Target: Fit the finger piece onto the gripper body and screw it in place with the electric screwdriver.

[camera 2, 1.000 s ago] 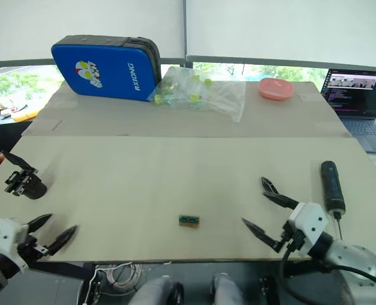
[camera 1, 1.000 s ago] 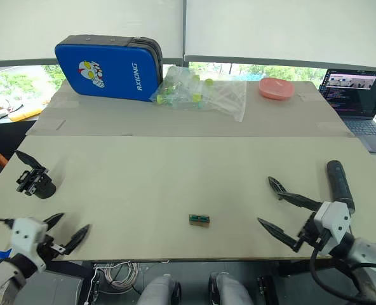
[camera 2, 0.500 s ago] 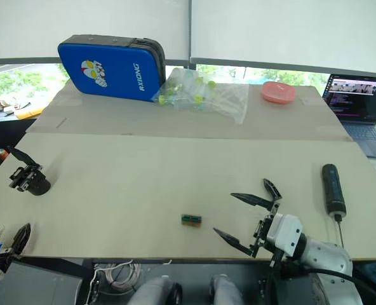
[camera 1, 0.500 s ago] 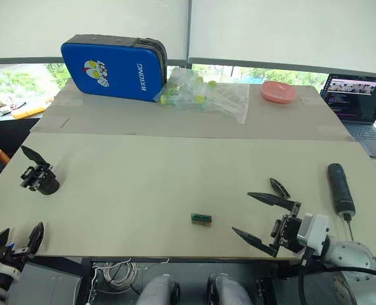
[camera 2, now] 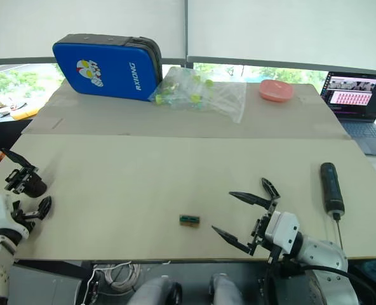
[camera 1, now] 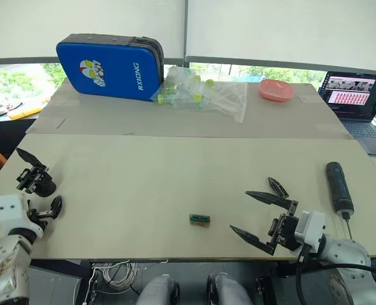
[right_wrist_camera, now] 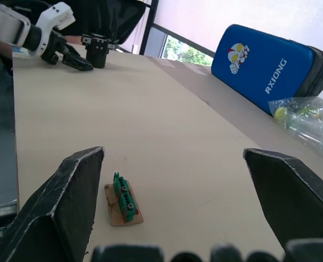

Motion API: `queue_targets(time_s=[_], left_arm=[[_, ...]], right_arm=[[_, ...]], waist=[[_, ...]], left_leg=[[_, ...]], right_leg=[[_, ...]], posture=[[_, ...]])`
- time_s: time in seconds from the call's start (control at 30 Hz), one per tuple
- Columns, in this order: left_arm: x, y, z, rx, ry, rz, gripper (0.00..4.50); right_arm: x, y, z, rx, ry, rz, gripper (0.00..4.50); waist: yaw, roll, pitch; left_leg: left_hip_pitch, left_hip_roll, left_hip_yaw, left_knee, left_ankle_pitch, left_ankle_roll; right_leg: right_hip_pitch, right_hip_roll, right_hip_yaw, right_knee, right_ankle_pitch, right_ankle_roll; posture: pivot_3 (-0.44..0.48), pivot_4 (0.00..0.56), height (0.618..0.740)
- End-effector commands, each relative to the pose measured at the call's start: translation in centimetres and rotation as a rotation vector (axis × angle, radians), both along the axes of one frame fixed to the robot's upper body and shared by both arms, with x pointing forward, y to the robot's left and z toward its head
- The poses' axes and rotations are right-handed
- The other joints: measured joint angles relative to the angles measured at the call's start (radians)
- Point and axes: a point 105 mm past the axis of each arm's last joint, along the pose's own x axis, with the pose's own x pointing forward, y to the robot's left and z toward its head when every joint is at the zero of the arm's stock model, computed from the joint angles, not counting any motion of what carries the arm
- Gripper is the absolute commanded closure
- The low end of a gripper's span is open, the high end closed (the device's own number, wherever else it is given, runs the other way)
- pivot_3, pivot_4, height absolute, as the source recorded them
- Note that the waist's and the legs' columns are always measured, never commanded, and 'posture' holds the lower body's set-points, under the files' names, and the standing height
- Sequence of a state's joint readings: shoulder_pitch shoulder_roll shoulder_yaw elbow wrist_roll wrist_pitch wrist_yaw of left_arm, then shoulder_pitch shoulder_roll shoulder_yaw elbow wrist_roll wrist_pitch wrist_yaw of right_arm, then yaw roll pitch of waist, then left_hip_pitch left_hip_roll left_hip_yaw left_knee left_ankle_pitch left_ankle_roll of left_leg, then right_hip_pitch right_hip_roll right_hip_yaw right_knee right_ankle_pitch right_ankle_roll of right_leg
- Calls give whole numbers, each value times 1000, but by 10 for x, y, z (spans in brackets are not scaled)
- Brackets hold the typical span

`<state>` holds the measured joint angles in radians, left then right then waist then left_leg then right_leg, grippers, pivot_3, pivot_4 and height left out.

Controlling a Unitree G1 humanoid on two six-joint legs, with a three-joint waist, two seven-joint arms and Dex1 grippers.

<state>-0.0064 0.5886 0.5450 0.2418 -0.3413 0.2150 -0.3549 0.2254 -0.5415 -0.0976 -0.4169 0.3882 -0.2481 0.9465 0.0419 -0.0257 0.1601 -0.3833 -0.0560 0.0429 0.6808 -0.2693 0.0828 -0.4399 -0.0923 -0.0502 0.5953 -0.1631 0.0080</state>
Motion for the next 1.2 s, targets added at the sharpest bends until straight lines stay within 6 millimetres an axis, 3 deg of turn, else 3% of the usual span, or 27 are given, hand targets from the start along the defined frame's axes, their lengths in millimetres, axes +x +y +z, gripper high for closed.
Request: queue_targets(time_s=[0.03, 0.47, 0.57, 0.67, 0.77, 0.9, 1.1, 1.2], left_arm=[[15, -2, 7, 42, -35, -50, 33], [32, 1, 1, 30, -44, -62, 33], [31, 6, -3, 30, -35, -38, 815], [29, 10, -1, -6, -77, -19, 2144], [32, 3, 15, -91, -201, -51, 2147], [40, -28, 51, -124, -349, -210, 2147], [53, -141, 91, -18, -382, -682, 2147], [47, -201, 88, 50, -335, -941, 2147]], right_arm=[[-1, -4, 9, 7, -52, -15, 0], [1, -9, 12, -10, -73, -57, 0], [0, -10, 12, -14, -74, -63, 0], [1, -11, 14, -16, -81, -73, 0], [1, -11, 15, -16, -85, -77, 0], [0, -13, 16, -19, -86, -85, 0], [-8, -17, 15, -30, -46, -76, 0], [-14, -16, 11, -24, -4, -51, 0]], waist=[[1, 0, 0], [1, 1, 0], [1, 1, -1], [-1, 2, -1], [-1, 2, -1], [5, 1, 0], [19, -5, 2], [16, -5, 1]], left_leg=[[0, 0, 0, 0, 0, 0], [0, 0, 0, 0, 0, -1], [1, 0, 0, 0, 1, -1], [1, 0, 0, 0, 1, -1], [1, 1, 0, 0, 1, -2], [-1, 0, 0, 0, 1, -1], [-6, -1, 0, 3, 1, -2], [-6, -2, 0, 3, 1, -3]], right_leg=[[0, 0, 0, 0, 0, 0], [0, 0, -1, 0, 4, -7], [1, 0, 0, 0, 3, -5], [1, 0, -1, 0, 3, -4], [1, 0, -1, 0, 3, -3], [0, -1, -1, -1, 4, -6], [-1, -1, -1, -2, 6, -9], [-1, -2, -1, -3, 6, -8]], posture=[[0, 150, 740], [0, 150, 740], [0, 150, 740], [0, 150, 740], [0, 150, 740], [0, 150, 740], [0, 150, 740], [0, 150, 740]])
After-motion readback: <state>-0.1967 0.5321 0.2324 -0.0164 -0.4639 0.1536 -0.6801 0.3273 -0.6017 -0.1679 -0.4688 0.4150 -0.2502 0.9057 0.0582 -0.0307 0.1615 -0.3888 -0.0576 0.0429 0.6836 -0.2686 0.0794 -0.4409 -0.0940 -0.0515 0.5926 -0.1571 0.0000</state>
